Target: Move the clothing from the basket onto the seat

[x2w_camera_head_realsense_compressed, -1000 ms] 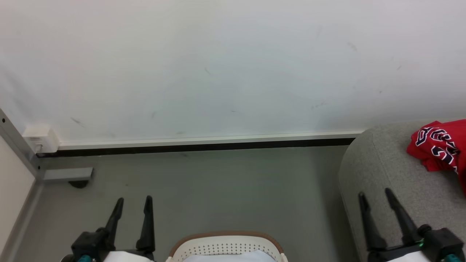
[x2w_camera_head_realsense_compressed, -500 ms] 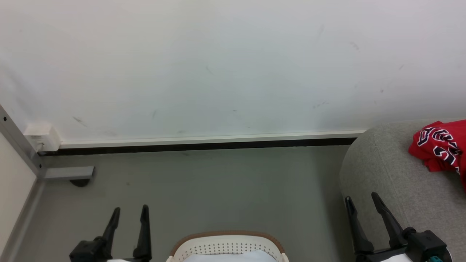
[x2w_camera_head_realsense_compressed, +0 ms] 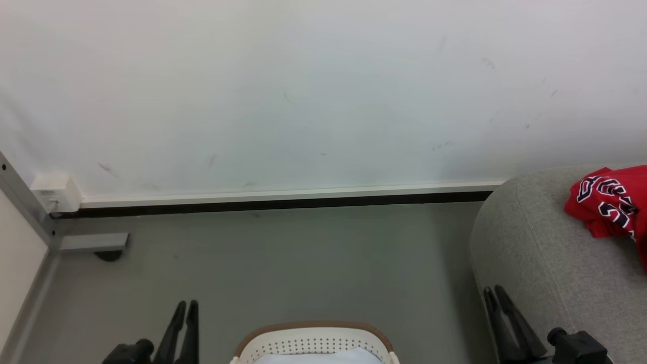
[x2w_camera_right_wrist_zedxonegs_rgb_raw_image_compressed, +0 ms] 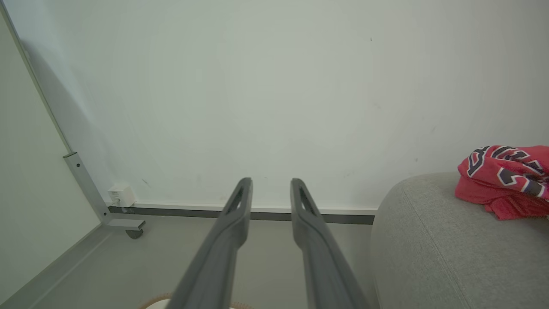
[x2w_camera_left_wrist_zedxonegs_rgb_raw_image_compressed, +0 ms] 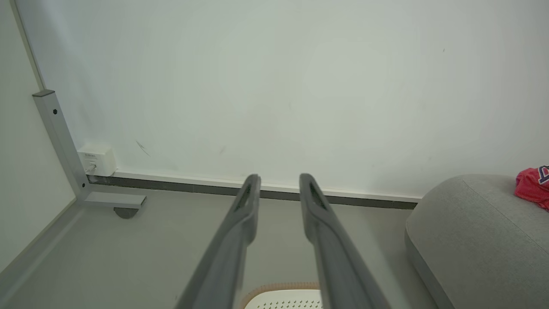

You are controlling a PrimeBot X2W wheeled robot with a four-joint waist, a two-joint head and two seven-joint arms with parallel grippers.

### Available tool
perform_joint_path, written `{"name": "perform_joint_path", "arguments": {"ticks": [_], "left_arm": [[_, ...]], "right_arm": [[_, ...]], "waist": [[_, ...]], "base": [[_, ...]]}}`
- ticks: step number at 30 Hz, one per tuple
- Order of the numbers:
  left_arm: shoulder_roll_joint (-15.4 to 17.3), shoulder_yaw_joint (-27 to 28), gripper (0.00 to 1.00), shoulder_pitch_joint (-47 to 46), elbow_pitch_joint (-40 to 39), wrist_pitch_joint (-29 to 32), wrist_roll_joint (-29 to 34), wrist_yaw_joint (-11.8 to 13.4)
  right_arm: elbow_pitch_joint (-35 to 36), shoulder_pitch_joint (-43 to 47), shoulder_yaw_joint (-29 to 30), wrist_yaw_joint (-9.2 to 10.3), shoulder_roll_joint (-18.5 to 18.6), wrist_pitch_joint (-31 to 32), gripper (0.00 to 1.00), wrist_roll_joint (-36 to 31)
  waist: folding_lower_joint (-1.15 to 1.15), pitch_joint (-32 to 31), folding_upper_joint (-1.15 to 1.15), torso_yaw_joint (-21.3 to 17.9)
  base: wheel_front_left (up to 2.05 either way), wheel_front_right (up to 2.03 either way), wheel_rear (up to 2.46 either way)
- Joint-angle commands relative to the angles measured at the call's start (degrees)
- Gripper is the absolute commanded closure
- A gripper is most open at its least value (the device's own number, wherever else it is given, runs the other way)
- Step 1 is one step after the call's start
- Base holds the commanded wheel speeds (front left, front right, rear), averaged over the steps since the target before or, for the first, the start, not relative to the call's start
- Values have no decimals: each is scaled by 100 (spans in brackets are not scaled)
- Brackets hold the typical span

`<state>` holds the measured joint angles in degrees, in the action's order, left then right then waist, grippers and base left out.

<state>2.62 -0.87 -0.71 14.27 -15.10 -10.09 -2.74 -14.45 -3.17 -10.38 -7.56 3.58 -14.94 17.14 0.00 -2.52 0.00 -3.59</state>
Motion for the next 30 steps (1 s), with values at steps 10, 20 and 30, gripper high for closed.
{"name": "perform_joint_path", "arguments": {"ticks": [10, 20, 30], "left_arm": [[1, 145, 100, -115, 77, 322, -1027, -61], [6, 202, 100, -161, 29, 553, -2042, -121], [11, 278, 100, -228, 15, 782, -2943, -175]], "right_arm": [[-6, -22, 162, 1, 28, 231, 100, 996], [-1, -80, 327, 2, 55, 459, 100, 1951], [8, -127, 481, 3, 76, 667, 100, 2801]], "waist": [[0, 19, 0, 27], [0, 40, 0, 55], [0, 60, 0, 84]], "base": [[0, 0, 0], [0, 0, 0], [0, 0, 0]]}}
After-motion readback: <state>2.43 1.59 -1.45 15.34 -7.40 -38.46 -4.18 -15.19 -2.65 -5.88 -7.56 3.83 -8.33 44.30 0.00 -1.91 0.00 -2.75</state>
